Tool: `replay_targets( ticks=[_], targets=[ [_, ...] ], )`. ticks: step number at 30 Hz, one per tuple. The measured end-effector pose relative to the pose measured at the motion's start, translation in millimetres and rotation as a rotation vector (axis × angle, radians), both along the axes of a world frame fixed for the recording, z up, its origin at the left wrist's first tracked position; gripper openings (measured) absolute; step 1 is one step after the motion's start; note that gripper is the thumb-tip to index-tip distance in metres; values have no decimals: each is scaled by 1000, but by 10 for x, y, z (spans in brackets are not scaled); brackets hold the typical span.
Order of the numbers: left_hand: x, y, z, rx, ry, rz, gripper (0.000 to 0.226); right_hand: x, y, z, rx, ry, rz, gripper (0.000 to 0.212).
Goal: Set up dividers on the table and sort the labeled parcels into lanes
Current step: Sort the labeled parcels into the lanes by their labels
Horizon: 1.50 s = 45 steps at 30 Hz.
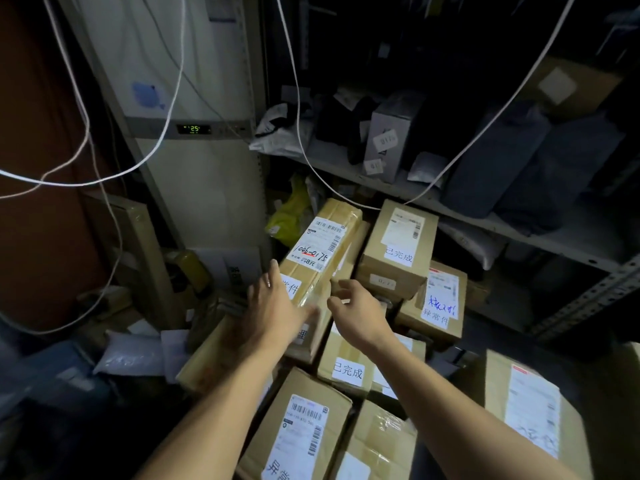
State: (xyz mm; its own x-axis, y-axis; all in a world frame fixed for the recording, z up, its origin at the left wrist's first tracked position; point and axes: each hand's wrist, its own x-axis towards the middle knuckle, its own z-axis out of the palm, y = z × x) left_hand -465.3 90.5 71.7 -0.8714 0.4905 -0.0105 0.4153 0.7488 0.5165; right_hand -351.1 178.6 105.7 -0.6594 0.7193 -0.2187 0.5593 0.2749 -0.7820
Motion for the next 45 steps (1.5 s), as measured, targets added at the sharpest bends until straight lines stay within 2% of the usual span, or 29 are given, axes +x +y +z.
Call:
replay_targets(
  ticks=[3,6,9,12,15,18,19,21,23,26,31,37,42,45],
  targets=[
    [118,-150,174,56,28,35,112,30,32,87,-22,50,-3,49],
    [342,-367,364,183,68,57,108,63,24,232,-76,128,-16,63],
    [660,-476,542,329,121,40,105,131,-63,398,-129,294,-80,81],
    [1052,-443,687,330,249,-40,103,278,-120,600,-77,443,-180,87],
    [1457,-350,803,361,269,-96,103,572,-21,771,-13,489,-240,87],
    [1890,-218,887,411,238,-137,103,1066,143,870,46,508,-299,69],
    [2051,-174,903,426,217,-160,105,1262,208,893,50,529,-302,58],
    [2385,-94,921,475,138,-230,108,1704,358,935,20,561,-312,49],
    [2736,-24,929,541,62,-333,103,2237,505,995,-36,559,-330,53],
    [3284,99,962,568,66,-518,88,3159,683,1076,-16,525,-364,75],
    [4426,315,1008,502,62,-806,80,4868,802,1079,52,423,-515,89],
    [5898,485,983,402,51,-1063,80,6777,665,843,44,363,-706,90],
    [6832,530,888,335,31,-1199,83,7936,454,518,-22,348,-798,81],
    [7225,526,730,264,39,-1227,81,8445,319,260,-66,294,-824,83]
  ],
)
